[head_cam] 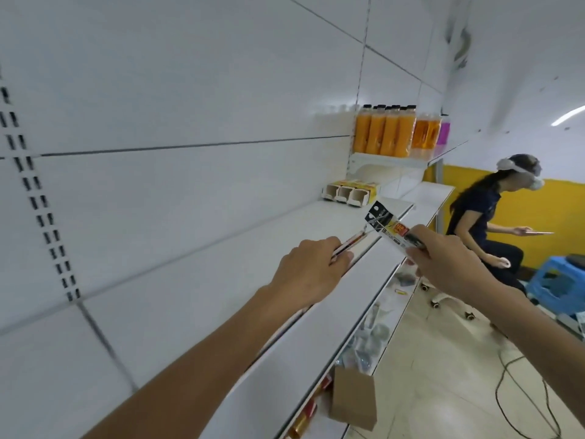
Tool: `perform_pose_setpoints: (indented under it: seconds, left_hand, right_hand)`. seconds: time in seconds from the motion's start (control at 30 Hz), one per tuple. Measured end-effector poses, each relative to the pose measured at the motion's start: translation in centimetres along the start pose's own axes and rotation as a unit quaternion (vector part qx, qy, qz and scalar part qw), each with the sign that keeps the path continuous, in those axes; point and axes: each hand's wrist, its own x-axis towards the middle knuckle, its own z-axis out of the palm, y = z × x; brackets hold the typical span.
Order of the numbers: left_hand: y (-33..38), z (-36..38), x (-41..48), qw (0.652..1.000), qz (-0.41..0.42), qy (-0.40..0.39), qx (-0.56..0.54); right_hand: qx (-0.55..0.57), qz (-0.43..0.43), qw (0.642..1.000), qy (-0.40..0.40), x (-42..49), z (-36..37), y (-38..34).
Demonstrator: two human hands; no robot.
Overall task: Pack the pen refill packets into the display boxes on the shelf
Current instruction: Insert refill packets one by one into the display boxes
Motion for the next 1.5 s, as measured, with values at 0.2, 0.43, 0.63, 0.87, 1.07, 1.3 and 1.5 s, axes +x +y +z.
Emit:
perform_pose_setpoints:
  seconds: [0.2, 0.43, 0.63, 0.87, 1.07, 1.3, 1.5]
  left_hand:
    - [-0.2, 3.5, 7.2, 1.000, -0.002, -0.005, 0.008]
    - [0.5, 8.7, 16.7, 0.999, -0.036, 0.018, 0.011]
    - [2.5, 13.3, 25.3, 0.996, -0.066, 0.055, -0.005]
    - [2.3, 16.6, 33.1, 0.994, -0.080, 0.081, 0.008]
    - [-0.3, 17.7, 40.9, 0.989, -0.089, 0.115, 0.011]
    - [-2.8, 18.7, 47.0, 0.981, -0.144, 0.128, 0.004]
    - [-4.8, 19.7, 49.1, 0.958, -0.225, 0.176, 0.012]
  right_hand:
    - [0.007, 0.007, 1.000, 0.025, 6.6, 0.8, 5.6]
    - [0.001, -0.016, 1.000, 0.014, 15.4, 1.2, 13.5]
    - [-0.004, -0.059, 0.998, -0.006, 23.1, 0.7, 20.1]
    - [-0.004, -0.084, 0.996, -0.020, 30.6, 2.3, 25.6]
    - [0.020, -0.117, 0.993, -0.021, 39.1, 5.4, 27.4]
    - [0.034, -0.178, 0.981, -0.065, 46.3, 8.5, 27.7]
    - [0.065, -0.286, 0.952, -0.088, 51.5, 11.2, 25.4]
